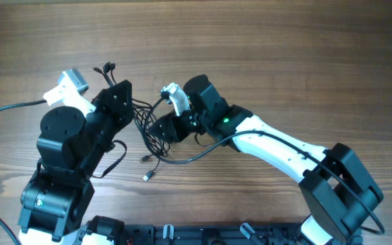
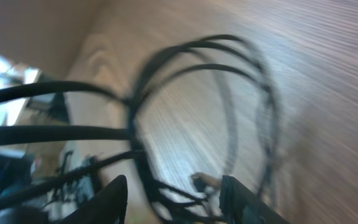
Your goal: Untangle cables
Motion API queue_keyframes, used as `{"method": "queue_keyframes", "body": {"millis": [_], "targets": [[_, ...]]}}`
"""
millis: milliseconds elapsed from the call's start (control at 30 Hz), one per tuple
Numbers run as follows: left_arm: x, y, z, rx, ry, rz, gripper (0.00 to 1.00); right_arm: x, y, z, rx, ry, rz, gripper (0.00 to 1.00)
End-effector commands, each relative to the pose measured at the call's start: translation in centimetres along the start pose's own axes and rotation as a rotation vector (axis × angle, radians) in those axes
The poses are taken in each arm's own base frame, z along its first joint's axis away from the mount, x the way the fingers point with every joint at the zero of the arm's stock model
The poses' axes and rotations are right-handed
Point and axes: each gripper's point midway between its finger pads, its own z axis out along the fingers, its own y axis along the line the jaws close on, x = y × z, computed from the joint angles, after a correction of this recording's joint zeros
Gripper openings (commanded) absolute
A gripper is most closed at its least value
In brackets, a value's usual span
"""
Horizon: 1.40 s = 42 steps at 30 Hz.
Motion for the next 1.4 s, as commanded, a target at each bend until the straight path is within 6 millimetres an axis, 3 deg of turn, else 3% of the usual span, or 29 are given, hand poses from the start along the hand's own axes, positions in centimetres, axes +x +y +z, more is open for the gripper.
{"method": "queue_keyframes", "body": {"millis": [0, 167, 467, 567, 667, 867, 1100, 1167, 1267, 1367], "targets": [[-0.6, -0.9, -0.4, 0.028, -0.012, -0.012, 0.04, 1.8, 2.0, 1.1, -0.11, 0.065, -0.095, 0.5], [-0.6, -0.9, -0.4, 0.029, -0.012, -0.016, 0.04, 2.8, 1.3, 2.6, -0.114, 0.086, -0.091, 0.44], [-0.5, -0.7, -0.4, 0.021, -0.008, -0.017, 0.04, 3.0, 0.6, 2.9, -0.102, 0.092, -0.051, 0.04], [-0.3, -0.4, -0.3, 0.01, -0.001, -0.017, 0.04, 2.5, 1.8, 2.8, -0.164, 0.082, -0.05, 0.06], [-0.3, -0.4, -0.1, 0.009, 0.0, -0.019, 0.04, 2.9, 1.3, 3.2, -0.127, 0.087, -0.045, 0.27], [-0.3, -0.5, -0.1, 0.011, -0.001, -0.021, 0.04, 3.8, 0.2, 4.8, -0.084, 0.099, -0.005, 0.3], [-0.3, -0.5, -0.1, 0.01, -0.001, -0.021, 0.04, 4.0, 0.9, 5.2, -0.113, 0.103, -0.009, 0.31], [-0.2, -0.3, 0.0, 0.004, 0.003, -0.021, 0.04, 3.9, 1.1, 5.3, -0.118, 0.098, -0.016, 0.29], [-0.1, -0.1, 0.2, -0.008, 0.011, -0.022, 0.04, 3.6, 1.1, 5.1, -0.118, 0.09, 0.007, 0.05], [-0.1, 0.3, 0.6, -0.025, 0.011, -0.024, 0.07, 2.6, 1.0, 3.6, -0.12, 0.079, 0.072, 0.04]]}}
